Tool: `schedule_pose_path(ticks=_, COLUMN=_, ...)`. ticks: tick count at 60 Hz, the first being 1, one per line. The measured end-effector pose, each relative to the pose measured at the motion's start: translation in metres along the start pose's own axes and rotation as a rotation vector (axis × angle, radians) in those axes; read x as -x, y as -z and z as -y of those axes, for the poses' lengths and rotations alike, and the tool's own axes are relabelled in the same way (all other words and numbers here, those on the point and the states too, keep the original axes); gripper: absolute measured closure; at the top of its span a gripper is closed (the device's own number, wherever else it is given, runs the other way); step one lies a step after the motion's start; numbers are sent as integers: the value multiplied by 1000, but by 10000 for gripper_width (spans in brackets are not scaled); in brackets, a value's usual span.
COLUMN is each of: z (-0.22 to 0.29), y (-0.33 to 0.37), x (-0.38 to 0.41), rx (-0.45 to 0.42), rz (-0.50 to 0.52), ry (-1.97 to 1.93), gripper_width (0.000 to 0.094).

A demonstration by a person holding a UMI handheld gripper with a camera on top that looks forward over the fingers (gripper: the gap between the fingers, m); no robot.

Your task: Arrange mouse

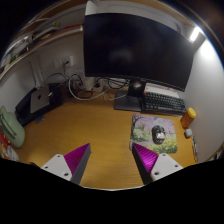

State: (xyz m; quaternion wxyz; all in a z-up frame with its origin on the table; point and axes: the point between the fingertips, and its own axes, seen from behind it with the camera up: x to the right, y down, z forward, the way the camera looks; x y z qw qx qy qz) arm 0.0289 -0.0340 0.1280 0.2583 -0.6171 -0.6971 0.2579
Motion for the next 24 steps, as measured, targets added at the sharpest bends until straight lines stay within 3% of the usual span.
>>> schedule_pose_path(ticks=24, z=-7, y=3, x=26, rx=5, rz=-15, ry=-3, gripper_width=76)
